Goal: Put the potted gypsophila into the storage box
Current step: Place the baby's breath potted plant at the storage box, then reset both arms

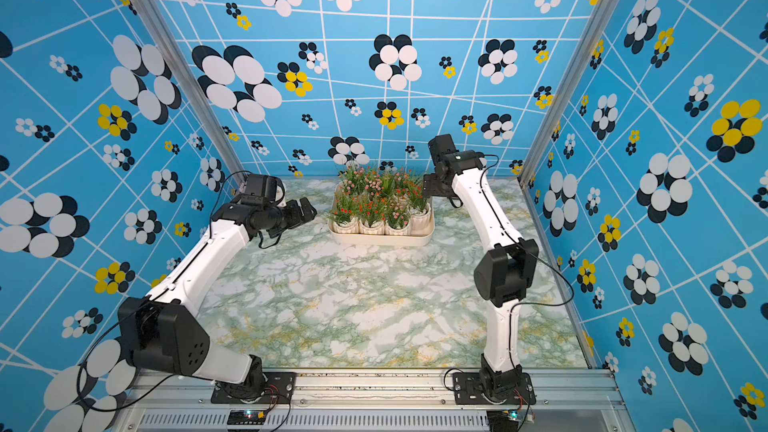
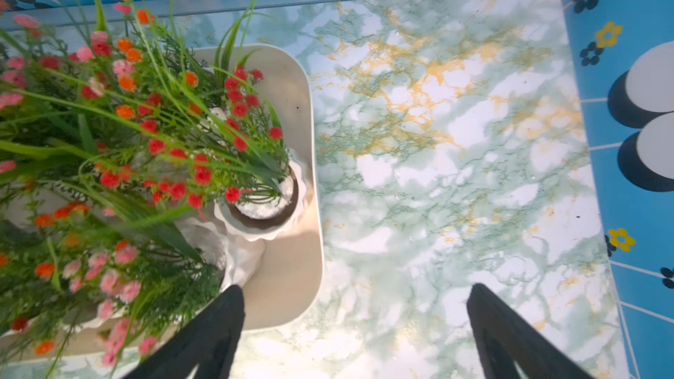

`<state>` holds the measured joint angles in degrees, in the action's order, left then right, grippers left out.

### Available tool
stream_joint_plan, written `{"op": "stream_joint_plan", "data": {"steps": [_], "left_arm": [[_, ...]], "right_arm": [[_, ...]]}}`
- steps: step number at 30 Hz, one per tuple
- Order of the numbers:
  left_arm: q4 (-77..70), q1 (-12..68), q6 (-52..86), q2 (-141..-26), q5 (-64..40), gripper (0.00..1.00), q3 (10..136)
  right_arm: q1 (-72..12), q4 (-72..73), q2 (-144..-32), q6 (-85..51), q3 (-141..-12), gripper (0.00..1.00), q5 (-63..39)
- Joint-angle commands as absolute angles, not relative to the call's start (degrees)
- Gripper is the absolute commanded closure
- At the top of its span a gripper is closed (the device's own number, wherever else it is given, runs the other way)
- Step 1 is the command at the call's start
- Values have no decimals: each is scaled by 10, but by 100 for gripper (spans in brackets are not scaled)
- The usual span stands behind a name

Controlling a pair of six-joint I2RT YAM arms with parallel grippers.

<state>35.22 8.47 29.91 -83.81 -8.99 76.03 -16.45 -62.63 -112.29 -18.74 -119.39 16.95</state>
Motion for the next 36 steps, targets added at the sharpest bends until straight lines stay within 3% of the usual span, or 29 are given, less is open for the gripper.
{"op": "stream_joint_plan", "data": {"steps": [1,12,19,28,31,36], "left_arm": [[324,77,287,-803,-56,1,747],[259,34,286,-753,-48,1,664],[108,32,216,-703,17,1,542],[-129,31,108,-670,61,1,367],[-228,28,93,-675,60,1,309],[-259,22,79,-713,52,1,294]], "right_arm": [[-162,-538,-1052,-205,-1095,1,190],[-153,-369,-855,-246,-770,1,270],[-151,-211,-737,-229,-599,1,290],[-152,-119,-699,-157,-506,1,316],[-152,-41,-675,-127,-454,1,318],[-152,184,-632,-55,-313,1,315]]}}
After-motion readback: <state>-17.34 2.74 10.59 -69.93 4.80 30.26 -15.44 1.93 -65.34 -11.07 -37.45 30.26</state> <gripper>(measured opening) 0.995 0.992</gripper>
